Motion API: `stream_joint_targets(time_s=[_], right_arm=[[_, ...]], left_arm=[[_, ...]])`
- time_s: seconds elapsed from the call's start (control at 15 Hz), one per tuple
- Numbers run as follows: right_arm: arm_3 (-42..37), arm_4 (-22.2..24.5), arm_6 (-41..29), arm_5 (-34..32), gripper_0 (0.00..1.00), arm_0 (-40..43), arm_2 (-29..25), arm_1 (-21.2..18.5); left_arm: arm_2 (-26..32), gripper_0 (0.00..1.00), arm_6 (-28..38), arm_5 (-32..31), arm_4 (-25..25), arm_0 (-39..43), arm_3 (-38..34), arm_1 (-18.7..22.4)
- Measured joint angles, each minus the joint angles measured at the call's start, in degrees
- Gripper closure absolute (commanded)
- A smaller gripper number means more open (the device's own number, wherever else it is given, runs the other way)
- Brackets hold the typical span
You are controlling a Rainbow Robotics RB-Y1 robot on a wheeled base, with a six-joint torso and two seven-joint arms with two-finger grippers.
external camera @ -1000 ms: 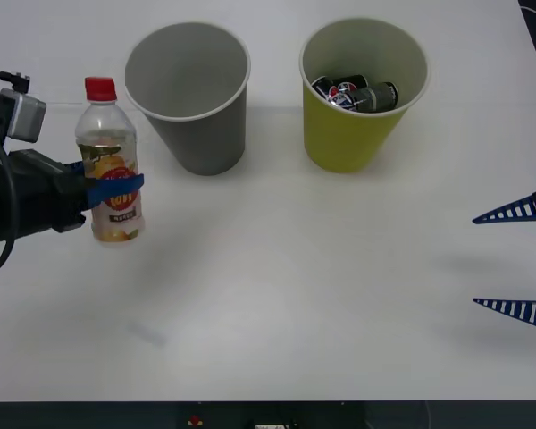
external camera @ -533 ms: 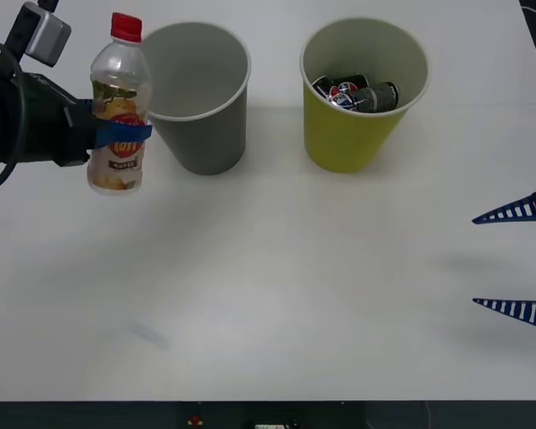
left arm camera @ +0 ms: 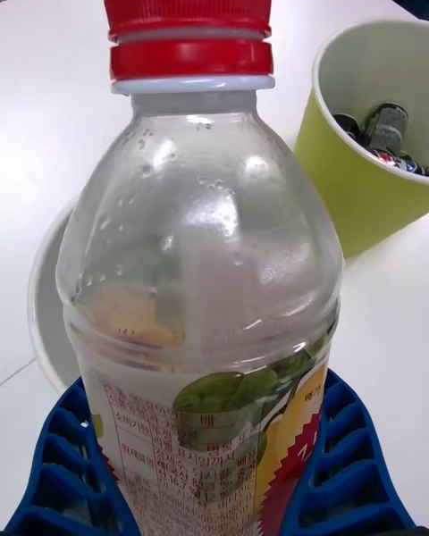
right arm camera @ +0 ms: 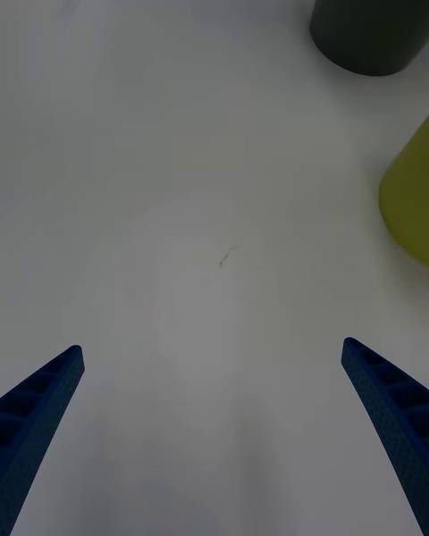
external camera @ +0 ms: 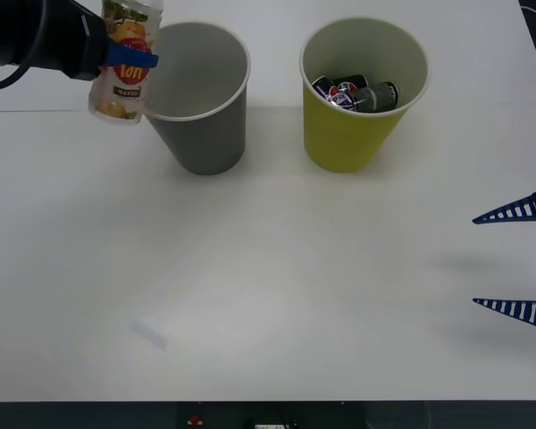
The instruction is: Put the can into the green bin and the plastic bottle into the gray bin
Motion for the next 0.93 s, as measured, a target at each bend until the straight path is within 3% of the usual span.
stream_joint_targets(time_s=[0.53, 0.8, 0.87, 0.93], right_arm=[[0.0, 0.0, 0.0, 0.0, 0.00, 0.0, 0.0, 0.0], [0.0, 0.0, 0.0, 0.0, 0.00, 0.0, 0.0, 0.0], [0.0, 0.0, 0.0, 0.0, 0.00, 0.0, 0.0, 0.0], [0.0, 0.0, 0.0, 0.0, 0.00, 0.0, 0.0, 0.0]], left_arm=[[-12.2, 1.00, 0.0, 0.0, -1.3, -14.6, 15.5, -2.7], [-14.2, 1.00, 0.0, 0.0, -2.4, -16.9, 19.3, -5.0], [-14.3, 0.66, 0.0, 0.0, -2.6, -17.0, 19.4, -5.3], [-14.3, 0.14, 0.0, 0.0, -2.8, -17.0, 19.4, -5.7]])
